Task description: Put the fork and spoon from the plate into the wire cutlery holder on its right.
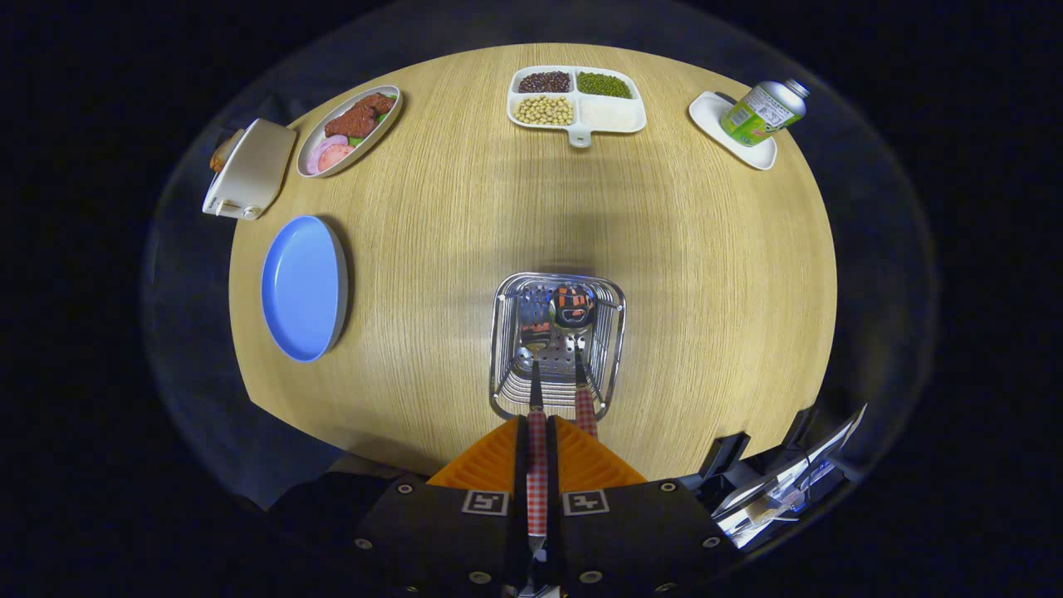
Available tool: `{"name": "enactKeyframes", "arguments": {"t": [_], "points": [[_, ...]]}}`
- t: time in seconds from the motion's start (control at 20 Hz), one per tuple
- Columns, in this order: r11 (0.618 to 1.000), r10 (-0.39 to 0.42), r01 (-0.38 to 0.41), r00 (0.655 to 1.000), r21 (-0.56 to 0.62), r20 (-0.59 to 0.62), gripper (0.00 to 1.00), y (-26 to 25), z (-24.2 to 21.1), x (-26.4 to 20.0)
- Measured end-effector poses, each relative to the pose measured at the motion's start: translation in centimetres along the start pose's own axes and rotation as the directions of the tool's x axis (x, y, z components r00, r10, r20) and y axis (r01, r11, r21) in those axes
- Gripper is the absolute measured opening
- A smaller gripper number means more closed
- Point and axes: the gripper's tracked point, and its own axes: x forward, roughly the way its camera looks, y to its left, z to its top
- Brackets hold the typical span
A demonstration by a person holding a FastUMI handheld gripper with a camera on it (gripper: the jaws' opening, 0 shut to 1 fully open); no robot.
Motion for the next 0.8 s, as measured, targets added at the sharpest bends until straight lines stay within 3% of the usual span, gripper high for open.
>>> {"name": "enactKeyframes", "arguments": {"t": [0.4, 0.6, 0.8], "points": [[0.998, 0.021, -0.021, 1.0, 0.052, -0.01, 0.11, -0.4, 1.2, 0.6], [0.994, 0.025, -0.032, 0.998, 0.106, 0.065, 0.11, -0.5, 3.0, 0.0], [0.988, 0.023, -0.057, 0.974, 0.146, 0.224, 0.17, -0.5, 5.4, -2.3]]}}
